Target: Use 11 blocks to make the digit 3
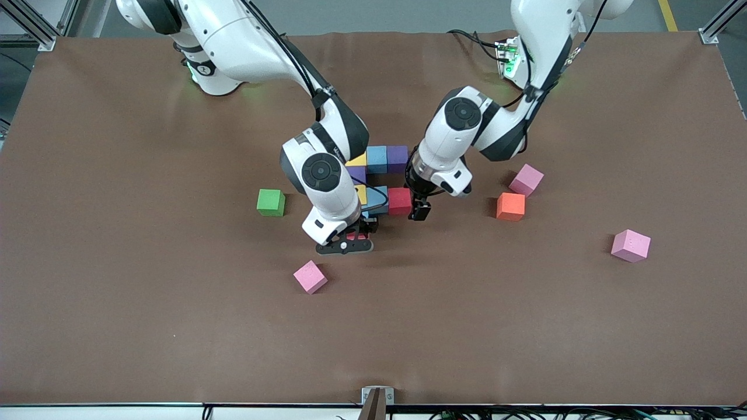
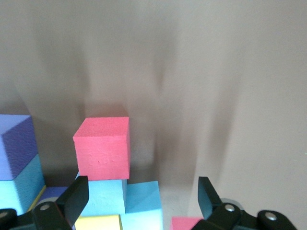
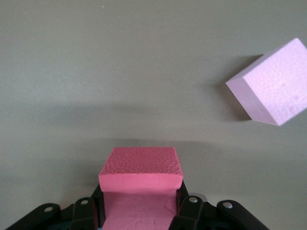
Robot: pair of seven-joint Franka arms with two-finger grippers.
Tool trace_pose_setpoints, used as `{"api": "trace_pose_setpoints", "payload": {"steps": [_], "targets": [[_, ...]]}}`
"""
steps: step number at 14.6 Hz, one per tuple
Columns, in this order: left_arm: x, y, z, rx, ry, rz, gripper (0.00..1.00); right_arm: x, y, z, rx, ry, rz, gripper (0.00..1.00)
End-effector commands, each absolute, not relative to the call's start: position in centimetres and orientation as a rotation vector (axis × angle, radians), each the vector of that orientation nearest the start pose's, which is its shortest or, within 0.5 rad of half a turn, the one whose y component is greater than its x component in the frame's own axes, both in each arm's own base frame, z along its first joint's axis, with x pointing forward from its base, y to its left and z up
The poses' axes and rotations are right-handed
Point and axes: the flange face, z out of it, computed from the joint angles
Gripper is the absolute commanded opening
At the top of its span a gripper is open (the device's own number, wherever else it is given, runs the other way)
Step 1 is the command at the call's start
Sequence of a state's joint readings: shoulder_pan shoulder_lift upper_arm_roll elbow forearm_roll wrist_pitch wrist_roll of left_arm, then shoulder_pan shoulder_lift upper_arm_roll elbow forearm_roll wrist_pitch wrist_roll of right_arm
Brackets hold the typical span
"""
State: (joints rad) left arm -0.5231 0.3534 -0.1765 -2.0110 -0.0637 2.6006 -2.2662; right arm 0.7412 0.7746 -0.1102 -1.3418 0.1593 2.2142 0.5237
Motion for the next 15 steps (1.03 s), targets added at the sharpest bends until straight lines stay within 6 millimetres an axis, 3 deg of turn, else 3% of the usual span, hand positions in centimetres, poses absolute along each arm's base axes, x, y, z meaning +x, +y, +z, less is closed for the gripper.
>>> {"api": "trace_pose_setpoints", "payload": {"steps": [1,8,11,13,15], "targets": [[49.2,-37.1,33.3,2.048,2.072,-0.067,1.0,59.9,47.4,26.9,-3.028,-0.104,-0.108,0.0],[56.0,-26.3,36.1,2.266,1.935,-0.018,1.0,60.7,47.9,24.7,-3.053,-0.102,-0.109,0.0],[57.6,-21.2,34.6,2.364,1.872,-0.026,1.0,60.9,48.2,24.6,-3.116,-0.161,-0.086,0.0],[58.9,-16.2,33.8,2.303,1.974,-0.042,1.0,60.9,48.2,24.6,-3.133,-0.179,-0.092,0.0],[58.2,-15.1,32.3,2.307,2.011,-0.073,1.0,60.9,48.2,23.9,-3.138,-0.183,-0.09,0.0]]}}
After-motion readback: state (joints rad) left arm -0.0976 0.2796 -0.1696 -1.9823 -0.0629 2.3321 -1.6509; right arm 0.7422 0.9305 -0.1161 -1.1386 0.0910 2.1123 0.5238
